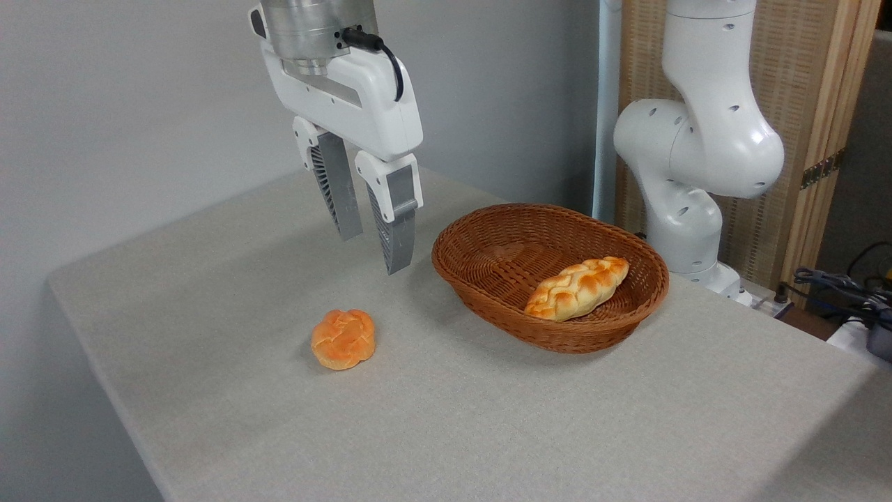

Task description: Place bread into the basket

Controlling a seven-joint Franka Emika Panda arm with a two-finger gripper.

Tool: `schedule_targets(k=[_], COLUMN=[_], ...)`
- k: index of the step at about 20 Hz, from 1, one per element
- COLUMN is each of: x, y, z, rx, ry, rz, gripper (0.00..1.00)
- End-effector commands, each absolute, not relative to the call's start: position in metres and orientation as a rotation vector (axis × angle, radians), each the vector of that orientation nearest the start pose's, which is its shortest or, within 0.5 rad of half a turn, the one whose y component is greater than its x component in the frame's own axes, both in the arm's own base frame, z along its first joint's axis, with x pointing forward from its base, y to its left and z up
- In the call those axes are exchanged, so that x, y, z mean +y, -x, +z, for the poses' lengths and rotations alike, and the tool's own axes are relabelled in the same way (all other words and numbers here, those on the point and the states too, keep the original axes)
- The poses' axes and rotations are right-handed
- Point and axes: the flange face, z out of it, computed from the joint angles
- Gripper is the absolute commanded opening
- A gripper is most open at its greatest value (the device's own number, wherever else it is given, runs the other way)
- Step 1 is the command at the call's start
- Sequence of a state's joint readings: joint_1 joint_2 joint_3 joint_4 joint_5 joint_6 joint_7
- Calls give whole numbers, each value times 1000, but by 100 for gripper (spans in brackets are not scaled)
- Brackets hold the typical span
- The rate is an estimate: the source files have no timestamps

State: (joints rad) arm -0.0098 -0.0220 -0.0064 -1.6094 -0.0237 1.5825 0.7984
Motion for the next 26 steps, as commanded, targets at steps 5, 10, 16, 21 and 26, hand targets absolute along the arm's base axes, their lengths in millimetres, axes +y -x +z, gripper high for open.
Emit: schedule_targets(k=[5, 10, 16, 21, 26], x=[-10, -12, -60, -99, -131], y=[-550, -549, -546, -545, -543], z=[622, 619, 594, 554, 490], rx=[1245, 1251, 1377, 1467, 1542], ry=[2922, 2924, 2879, 2826, 2756], rz=[4, 14, 57, 35, -73], gripper=[100, 100, 100, 100, 100])
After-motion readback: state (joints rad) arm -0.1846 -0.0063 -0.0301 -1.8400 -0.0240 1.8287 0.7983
